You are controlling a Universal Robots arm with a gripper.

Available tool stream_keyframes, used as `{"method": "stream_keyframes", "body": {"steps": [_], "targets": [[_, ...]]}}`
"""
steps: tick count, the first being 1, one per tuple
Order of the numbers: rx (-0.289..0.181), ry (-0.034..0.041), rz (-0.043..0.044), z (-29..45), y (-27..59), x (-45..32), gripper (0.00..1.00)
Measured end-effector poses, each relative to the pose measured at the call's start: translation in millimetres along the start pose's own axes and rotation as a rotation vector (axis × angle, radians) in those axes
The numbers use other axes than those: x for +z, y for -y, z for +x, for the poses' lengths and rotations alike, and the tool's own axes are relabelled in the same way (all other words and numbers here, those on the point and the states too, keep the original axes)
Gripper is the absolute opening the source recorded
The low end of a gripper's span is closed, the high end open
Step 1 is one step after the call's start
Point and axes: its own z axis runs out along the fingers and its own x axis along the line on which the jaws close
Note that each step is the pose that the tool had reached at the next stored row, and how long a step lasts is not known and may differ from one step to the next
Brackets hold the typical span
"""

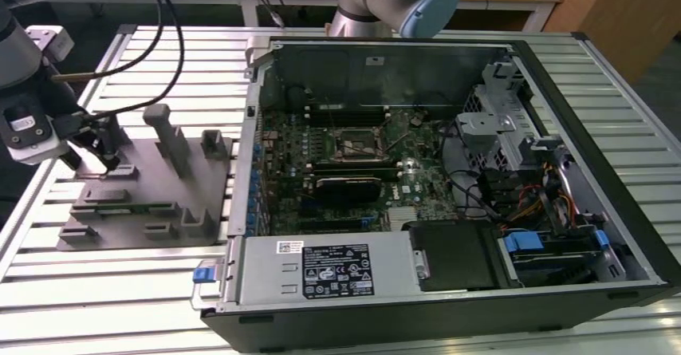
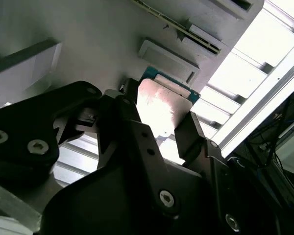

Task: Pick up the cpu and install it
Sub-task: 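Pick up the cpu and move it towards the insertion slot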

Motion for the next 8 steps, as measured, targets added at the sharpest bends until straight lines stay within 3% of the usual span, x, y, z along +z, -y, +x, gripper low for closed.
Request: {"method": "stream_keyframes", "body": {"steps": [8], "targets": [[0.000, 0.0001, -0.0001, -0.4, -1.0, -18.5, 0.54]]}}
